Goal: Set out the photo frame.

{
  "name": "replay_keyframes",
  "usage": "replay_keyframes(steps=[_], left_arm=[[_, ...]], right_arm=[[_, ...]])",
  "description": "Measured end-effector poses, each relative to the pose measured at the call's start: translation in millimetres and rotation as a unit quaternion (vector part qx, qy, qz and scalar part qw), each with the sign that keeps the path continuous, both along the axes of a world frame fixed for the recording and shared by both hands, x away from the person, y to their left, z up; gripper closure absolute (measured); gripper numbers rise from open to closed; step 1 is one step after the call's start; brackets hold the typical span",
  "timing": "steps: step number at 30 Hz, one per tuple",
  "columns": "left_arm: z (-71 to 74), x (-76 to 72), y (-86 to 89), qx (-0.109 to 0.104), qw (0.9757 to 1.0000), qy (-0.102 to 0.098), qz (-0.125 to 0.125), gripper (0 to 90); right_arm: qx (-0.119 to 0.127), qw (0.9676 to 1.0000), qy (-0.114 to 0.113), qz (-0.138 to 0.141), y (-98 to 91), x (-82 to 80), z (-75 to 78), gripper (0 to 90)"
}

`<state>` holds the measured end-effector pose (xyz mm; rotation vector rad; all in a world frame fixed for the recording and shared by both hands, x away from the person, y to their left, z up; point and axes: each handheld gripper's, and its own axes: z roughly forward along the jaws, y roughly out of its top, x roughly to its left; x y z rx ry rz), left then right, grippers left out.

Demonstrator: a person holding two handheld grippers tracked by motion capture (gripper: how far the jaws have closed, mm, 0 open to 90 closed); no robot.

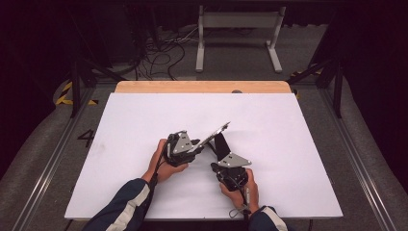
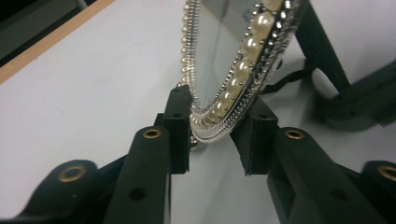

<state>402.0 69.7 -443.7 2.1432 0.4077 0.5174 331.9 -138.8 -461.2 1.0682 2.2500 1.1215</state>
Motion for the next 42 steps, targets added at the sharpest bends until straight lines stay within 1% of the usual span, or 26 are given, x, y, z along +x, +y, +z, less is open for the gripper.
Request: replay_keyframes(steps=[2,5,7,8,10,12,14,17,18,19,21,22,24,26,28,29,30,31,32,33,34,35,37,38,40,42], left_arm=[[0.8,-1.6,-2.3,0.009,0.9999,-0.006,-0.006,75.4],[1.7,-4.8,-4.9,0.027,0.9994,-0.022,-0.004,76.9],[2.5,-7.9,-7.2,0.039,0.9986,-0.034,0.0,78.2],[3.1,-8.1,-7.5,0.044,0.9982,-0.04,-0.004,79.0],[3.4,-9.0,-8.3,0.05,0.9978,-0.045,-0.006,79.7],[3.4,-9.9,-8.7,0.054,0.9975,-0.046,-0.002,79.9],[3.6,-9.2,-8.3,0.05,0.9976,-0.048,0.001,80.2],[4.7,-7.5,-4.6,0.046,0.9979,-0.045,0.005,81.1],[5.0,-6.8,-2.6,0.041,0.9984,-0.039,0.005,81.4],[5.0,-6.1,-1.4,0.04,0.9984,-0.04,0.002,81.3],[5.4,-7.2,-2.4,0.049,0.9978,-0.044,0.0,81.2],[5.5,-7.6,-3.0,0.05,0.9977,-0.045,0.002,81.3],[4.8,-7.0,-2.7,0.04,0.9984,-0.039,0.002,81.1],[3.9,-5.5,-1.6,0.029,0.999,-0.033,0.001,80.7],[3.5,-5.0,-1.3,0.026,0.9992,-0.029,0.002,78.9],[1.4,-4.3,-2.8,0.025,0.9994,-0.024,0.001,76.0],[1.4,-4.3,-2.8,0.025,0.9994,-0.024,0.001,73.0],[-0.7,-3.8,-4.7,0.031,0.9993,-0.023,0.002,73.0],[-4.4,-2.9,-7.9,0.038,0.999,-0.022,0.004,67.6],[-4.4,-2.9,-7.9,0.038,0.999,-0.022,0.004,67.2],[-6.4,-1.9,-8.8,0.047,0.9987,-0.021,0.007,67.2],[-8.7,-0.9,-9.4,0.049,0.9986,-0.018,0.009,67.1],[-13.2,1.6,-10.1,0.054,0.9984,-0.012,0.016,66.5],[-14.6,2.2,-10.5,0.056,0.9982,-0.01,0.019,67.2],[-16.0,3.6,-10.9,0.056,0.9981,-0.013,0.023,70.0],[-15.7,4.1,-9.5,0.054,0.998,-0.016,0.03,78.6]], right_arm=[[-0.002,1.0,0.0,-0.009,-3.8,0.9,0.3,90.0],[0.01,0.9998,0.006,-0.018,-9.6,4.1,0.1,90.0],[0.005,0.9998,0.005,-0.02,-10.0,4.8,0.3,90.0],[0.002,0.9998,0.003,-0.02,-9.9,5.0,0.3,90.0],[-0.001,0.9997,0.0,-0.022,-10.4,5.6,0.3,90.0],[0.001,0.9996,0.005,-0.027,-12.6,7.2,0.1,90.0],[0.001,0.9996,0.005,-0.03,-14.8,8.3,-0.1,90.0],[-0.004,0.9993,0.003,-0.036,-17.4,9.0,0.6,90.0],[-0.008,0.9989,0.0,-0.045,-18.7,9.6,0.7,90.0],[-0.008,0.9986,0.001,-0.053,-21.6,11.4,0.4,89.8],[0.015,0.9981,0.015,-0.058,-29.0,15.6,0.3,88.8],[0.022,0.9981,0.014,-0.057,-31.2,16.2,1.1,88.6],[0.024,0.9982,0.01,-0.054,-32.6,15.4,2.8,88.5],[0.027,0.9987,0.003,-0.043,-30.1,13.0,5.8,88.9],[0.034,0.9992,-0.006,-0.021,-24.3,9.5,9.2,89.7],[0.034,0.9993,-0.009,-0.013,-21.4,8.4,9.8,90.0],[0.034,0.9993,-0.009,-0.013,-21.4,8.4,9.8,90.0],[0.033,0.9994,-0.01,-0.007,-18.3,7.9,9.5,90.0],[0.034,0.9994,-0.006,0.001,-11.8,8.4,6.9,89.9],[0.034,0.9994,-0.006,0.001,-11.8,8.4,6.9,89.9],[0.029,0.9995,-0.007,0.003,-8.4,9.0,5.1,88.5],[0.028,0.9996,-0.006,0.001,-4.0,9.7,2.6,86.6],[0.0,0.9999,-0.015,-0.006,3.7,11.0,-0.2,86.0],[-0.007,0.9995,-0.028,-0.01,6.3,10.2,0.3,86.2],[-0.02,0.9993,-0.028,-0.017,8.7,10.7,-0.5,87.2],[-0.021,0.9991,-0.027,-0.026,9.5,11.1,-0.6,88.0]])
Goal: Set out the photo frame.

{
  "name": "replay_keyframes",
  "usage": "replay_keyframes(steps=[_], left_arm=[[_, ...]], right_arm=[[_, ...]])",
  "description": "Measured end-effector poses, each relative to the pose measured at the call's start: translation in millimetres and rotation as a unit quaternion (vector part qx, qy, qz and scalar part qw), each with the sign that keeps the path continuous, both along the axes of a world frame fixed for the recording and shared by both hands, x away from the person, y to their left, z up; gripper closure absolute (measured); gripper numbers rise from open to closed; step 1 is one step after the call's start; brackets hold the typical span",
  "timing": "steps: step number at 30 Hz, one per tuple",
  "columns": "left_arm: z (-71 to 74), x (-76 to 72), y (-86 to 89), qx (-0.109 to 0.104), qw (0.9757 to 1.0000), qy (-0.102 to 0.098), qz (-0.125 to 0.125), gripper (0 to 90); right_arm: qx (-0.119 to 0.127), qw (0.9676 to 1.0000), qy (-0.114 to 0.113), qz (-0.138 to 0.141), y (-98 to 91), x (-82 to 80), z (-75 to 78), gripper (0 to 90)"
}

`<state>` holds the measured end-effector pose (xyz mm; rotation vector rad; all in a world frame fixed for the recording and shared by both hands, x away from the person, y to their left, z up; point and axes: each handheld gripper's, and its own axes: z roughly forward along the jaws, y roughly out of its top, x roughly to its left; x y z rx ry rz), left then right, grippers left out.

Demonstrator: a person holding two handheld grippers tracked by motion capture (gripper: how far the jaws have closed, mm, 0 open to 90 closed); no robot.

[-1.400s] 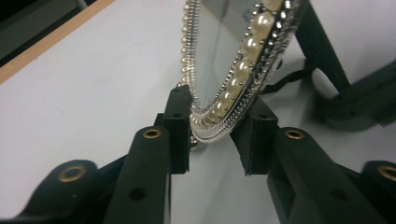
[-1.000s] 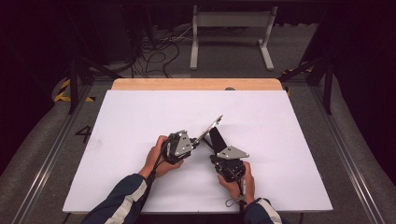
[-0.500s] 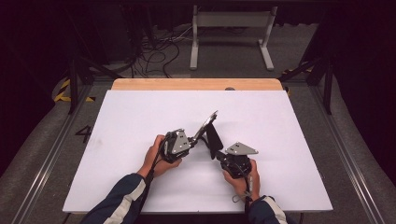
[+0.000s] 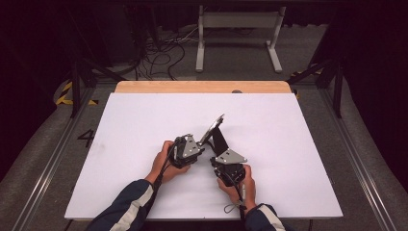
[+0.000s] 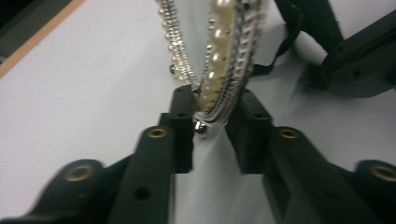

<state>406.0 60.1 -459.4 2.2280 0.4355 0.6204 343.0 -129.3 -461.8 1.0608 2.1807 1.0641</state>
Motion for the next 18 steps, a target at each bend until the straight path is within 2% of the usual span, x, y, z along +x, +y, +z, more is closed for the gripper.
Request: replay_keyframes(steps=[2,6,10,15,18], left_arm=[[-0.3,-0.3,0.3,0.002,1.0,-0.005,0.002,79.7],[-0.2,-4.0,-3.5,0.022,0.9994,-0.025,0.006,80.6],[-0.6,-7.5,-6.2,0.036,0.9986,-0.038,0.011,80.2],[-0.5,-9.1,-6.5,0.038,0.9984,-0.04,0.014,79.4],[0.2,-8.7,-4.7,0.03,0.9992,-0.026,0.011,78.4]], right_arm=[[0.001,1.0,0.003,-0.008,-1.0,1.1,0.1,90.0],[-0.011,0.9998,-0.001,-0.016,-0.7,0.2,-0.3,90.0],[-0.012,0.9995,0.003,-0.028,-5.3,0.2,0.2,90.0],[-0.014,0.9994,0.004,-0.03,-7.9,-0.4,0.1,90.0],[-0.013,0.9995,0.007,-0.027,-10.0,-0.8,-0.2,90.0]])
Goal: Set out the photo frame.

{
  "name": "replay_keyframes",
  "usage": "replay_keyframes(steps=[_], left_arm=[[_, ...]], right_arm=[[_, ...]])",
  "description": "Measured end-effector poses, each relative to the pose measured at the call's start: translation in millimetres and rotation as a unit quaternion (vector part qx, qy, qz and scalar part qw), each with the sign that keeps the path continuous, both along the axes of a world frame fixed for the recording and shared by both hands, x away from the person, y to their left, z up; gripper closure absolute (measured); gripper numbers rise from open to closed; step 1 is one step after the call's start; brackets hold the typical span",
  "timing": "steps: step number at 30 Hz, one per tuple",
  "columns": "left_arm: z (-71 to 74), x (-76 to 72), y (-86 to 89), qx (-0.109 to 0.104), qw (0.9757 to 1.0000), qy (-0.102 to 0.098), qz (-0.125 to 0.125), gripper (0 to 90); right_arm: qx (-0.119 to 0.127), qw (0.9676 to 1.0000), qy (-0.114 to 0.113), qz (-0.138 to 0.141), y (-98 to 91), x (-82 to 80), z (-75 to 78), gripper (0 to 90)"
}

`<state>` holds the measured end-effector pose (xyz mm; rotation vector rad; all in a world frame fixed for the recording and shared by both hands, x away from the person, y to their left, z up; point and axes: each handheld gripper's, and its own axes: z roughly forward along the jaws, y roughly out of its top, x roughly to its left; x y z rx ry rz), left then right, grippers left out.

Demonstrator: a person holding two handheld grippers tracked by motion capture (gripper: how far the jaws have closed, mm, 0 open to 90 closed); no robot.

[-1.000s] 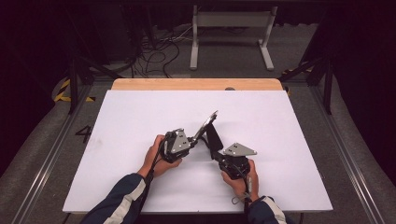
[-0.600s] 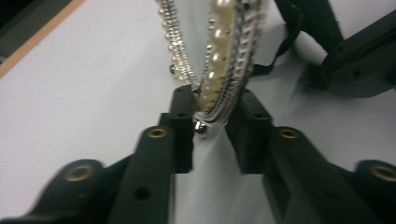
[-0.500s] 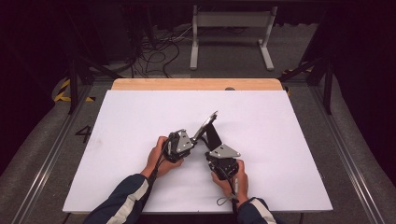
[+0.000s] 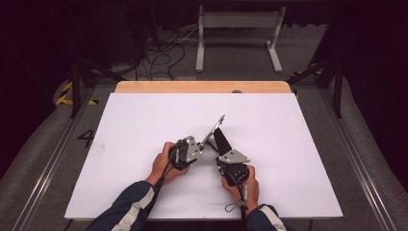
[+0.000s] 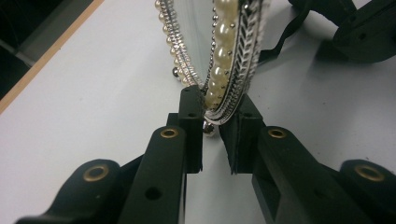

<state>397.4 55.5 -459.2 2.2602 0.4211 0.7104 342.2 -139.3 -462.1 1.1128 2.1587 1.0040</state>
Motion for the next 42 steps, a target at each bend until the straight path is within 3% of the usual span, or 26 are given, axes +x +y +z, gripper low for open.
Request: replay_keyframes(steps=[7,10,16,20,22,24,27,31,42], left_arm=[[1.4,3.6,4.7,-0.039,0.9987,0.026,-0.016,73.6],[7.1,3.3,8.2,-0.075,0.9962,0.035,-0.026,71.6],[13.8,1.1,7.3,-0.101,0.9931,0.04,-0.045,67.2],[17.2,0.4,8.8,-0.11,0.992,0.039,-0.046,72.9],[17.2,0.2,9.3,-0.108,0.9922,0.038,-0.048,73.9],[18.9,-2.5,7.2,-0.09,0.9947,0.023,-0.044,75.5],[19.8,-4.9,6.4,-0.08,0.9957,0.019,-0.043,75.9],[22.5,-9.0,4.5,-0.062,0.9973,0.009,-0.039,76.9],[27.2,-24.4,-5.1,-0.068,0.9973,0.021,-0.015,76.9]], right_arm=[[0.01,0.9999,0.011,0.003,-4.7,2.1,0.1,90.0],[0.014,0.9998,0.016,0.005,-6.1,3.0,0.1,90.0],[0.026,0.9994,0.017,0.015,-8.3,4.4,0.8,88.6],[0.025,0.9994,0.017,0.016,-7.8,4.9,0.7,88.6],[0.03,0.9992,0.016,0.02,-7.9,5.6,0.7,88.2],[0.034,0.9989,0.018,0.027,-9.1,6.5,1.1,88.6],[0.039,0.9988,0.02,0.023,-12.4,7.4,1.7,90.0],[0.034,0.9988,0.02,0.03,-13.7,6.8,4.2,90.0],[0.026,0.9983,0.028,0.045,-20.6,6.5,9.3,90.0]])
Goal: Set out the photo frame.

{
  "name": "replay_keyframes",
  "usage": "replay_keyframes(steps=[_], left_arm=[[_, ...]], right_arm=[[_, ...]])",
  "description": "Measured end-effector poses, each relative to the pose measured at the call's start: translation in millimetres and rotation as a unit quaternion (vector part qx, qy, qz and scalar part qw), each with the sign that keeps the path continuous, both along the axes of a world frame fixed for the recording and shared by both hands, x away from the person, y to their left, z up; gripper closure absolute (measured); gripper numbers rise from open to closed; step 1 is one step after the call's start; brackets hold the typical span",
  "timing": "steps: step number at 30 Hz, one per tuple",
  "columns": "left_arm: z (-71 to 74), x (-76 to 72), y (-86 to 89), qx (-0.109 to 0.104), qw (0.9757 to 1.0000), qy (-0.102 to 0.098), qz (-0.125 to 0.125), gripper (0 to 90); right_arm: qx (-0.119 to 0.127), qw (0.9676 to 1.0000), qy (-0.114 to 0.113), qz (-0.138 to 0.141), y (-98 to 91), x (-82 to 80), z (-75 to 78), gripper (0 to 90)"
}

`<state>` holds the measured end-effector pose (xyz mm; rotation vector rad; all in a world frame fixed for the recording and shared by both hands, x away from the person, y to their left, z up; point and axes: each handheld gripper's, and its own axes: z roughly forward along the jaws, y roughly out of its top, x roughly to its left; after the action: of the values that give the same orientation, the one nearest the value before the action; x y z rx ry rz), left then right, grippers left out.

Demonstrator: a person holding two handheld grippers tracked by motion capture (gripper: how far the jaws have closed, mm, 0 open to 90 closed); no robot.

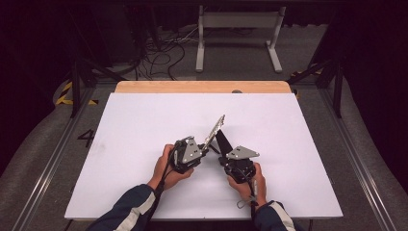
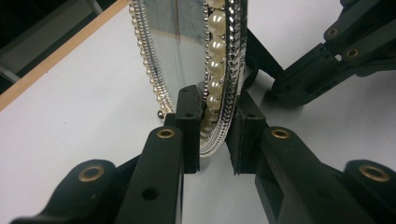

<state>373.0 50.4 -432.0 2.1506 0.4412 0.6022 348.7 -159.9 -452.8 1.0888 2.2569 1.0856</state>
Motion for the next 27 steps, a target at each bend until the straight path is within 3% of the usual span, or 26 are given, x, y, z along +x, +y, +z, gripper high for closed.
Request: replay_keyframes(steps=[6,12,27], left_arm=[[-1.2,-4.4,-4.2,0.011,0.9999,-0.007,-0.003,76.1],[-2.0,-4.7,-5.6,0.009,0.9999,-0.006,-0.008,74.9],[-4.8,-2.0,-4.9,-0.009,0.9996,0.01,-0.025,72.3]], right_arm=[[-0.006,1.0,0.007,0.0,-7.0,-0.8,1.1,90.0],[-0.01,0.9999,0.003,-0.005,-10.2,0.0,0.0,90.0],[-0.012,0.9998,0.001,-0.018,-21.0,6.4,-1.5,90.0]])
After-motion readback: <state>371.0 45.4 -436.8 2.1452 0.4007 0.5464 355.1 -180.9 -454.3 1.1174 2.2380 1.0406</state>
